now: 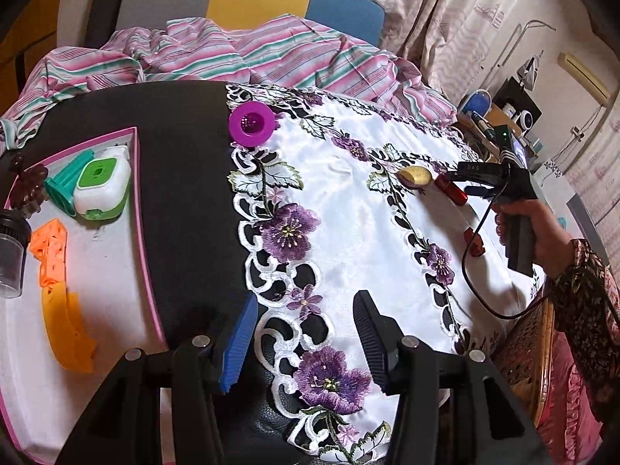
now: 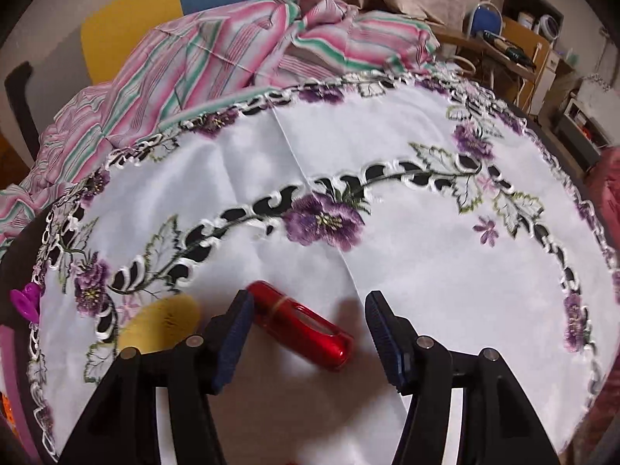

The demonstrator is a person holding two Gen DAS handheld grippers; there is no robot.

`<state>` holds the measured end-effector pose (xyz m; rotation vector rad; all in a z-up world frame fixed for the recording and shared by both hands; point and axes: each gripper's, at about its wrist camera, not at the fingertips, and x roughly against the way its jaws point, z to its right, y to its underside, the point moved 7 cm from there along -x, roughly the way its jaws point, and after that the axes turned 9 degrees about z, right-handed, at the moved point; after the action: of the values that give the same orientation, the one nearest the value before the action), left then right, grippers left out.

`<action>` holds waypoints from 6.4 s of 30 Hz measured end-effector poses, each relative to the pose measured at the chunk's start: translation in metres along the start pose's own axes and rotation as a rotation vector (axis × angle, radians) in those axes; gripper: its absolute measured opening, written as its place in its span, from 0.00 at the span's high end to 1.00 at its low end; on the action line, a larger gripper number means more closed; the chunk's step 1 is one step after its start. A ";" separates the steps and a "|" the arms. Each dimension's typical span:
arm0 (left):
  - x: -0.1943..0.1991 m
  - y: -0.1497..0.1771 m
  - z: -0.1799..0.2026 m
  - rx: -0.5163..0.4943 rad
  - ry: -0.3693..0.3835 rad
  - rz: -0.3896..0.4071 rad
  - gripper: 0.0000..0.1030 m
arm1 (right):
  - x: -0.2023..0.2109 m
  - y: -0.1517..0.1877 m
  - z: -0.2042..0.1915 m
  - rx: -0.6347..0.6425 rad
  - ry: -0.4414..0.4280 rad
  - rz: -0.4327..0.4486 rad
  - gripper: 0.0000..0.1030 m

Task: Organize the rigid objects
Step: 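Move the right tool to the red cylinder and grasp it, then grasp the yellow oval textured block with the left tool while the right tool holds the cylinder, then carry the yellow oval block into the pink tray and open the left tool, then carry the red cylinder into the pink tray and open the right tool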

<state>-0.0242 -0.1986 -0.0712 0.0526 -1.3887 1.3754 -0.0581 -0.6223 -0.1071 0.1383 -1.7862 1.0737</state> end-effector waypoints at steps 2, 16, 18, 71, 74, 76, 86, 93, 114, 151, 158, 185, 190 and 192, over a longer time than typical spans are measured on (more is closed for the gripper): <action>-0.002 0.000 0.002 -0.006 -0.002 -0.004 0.50 | -0.003 0.002 -0.001 0.007 -0.009 -0.015 0.46; -0.032 -0.018 0.047 -0.062 0.066 -0.028 0.50 | -0.012 0.008 -0.003 0.003 -0.040 -0.059 0.74; -0.041 -0.024 0.059 -0.086 0.079 -0.033 0.50 | -0.010 0.009 -0.002 -0.009 -0.041 -0.063 0.74; -0.229 -0.080 0.179 -0.442 0.231 -0.079 0.57 | -0.009 0.016 0.005 -0.040 -0.038 -0.083 0.73; -0.225 -0.078 0.178 -0.439 0.218 -0.076 0.57 | -0.009 0.016 0.005 -0.039 -0.038 -0.081 0.73; -0.221 -0.076 0.176 -0.431 0.211 -0.071 0.57 | -0.010 0.015 0.006 -0.040 -0.039 -0.081 0.73; -0.188 -0.063 0.151 -0.304 0.177 -0.069 0.57 | -0.010 0.014 0.004 -0.023 -0.032 -0.076 0.73; -0.152 -0.048 0.118 -0.221 0.139 -0.037 0.57 | -0.010 0.014 0.004 -0.012 -0.028 -0.074 0.74; -0.007 -0.043 -0.032 0.037 -0.067 0.177 0.57 | 0.007 0.004 -0.022 0.031 -0.120 0.017 0.74; 0.074 0.036 -0.209 0.293 -0.448 0.155 0.57 | 0.054 0.049 -0.147 0.091 -0.326 0.027 0.74; 0.095 0.029 -0.183 0.218 -0.439 0.233 0.56 | 0.069 0.062 -0.167 0.111 -0.366 0.022 0.74; 0.112 0.034 -0.181 0.252 -0.325 0.255 0.56 | 0.180 0.164 -0.366 0.431 -0.713 -0.083 0.74; 0.117 0.034 -0.176 0.233 -0.320 0.257 0.56 | 0.183 0.195 -0.402 0.556 -0.693 -0.149 0.74; 0.119 0.034 -0.173 0.230 -0.309 0.256 0.56 | 0.178 0.206 -0.412 0.596 -0.671 -0.180 0.74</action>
<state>0.0180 0.0099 -0.0653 0.2558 -1.5221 1.7956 0.0309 -0.1400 -0.0482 1.1101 -1.9039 1.5092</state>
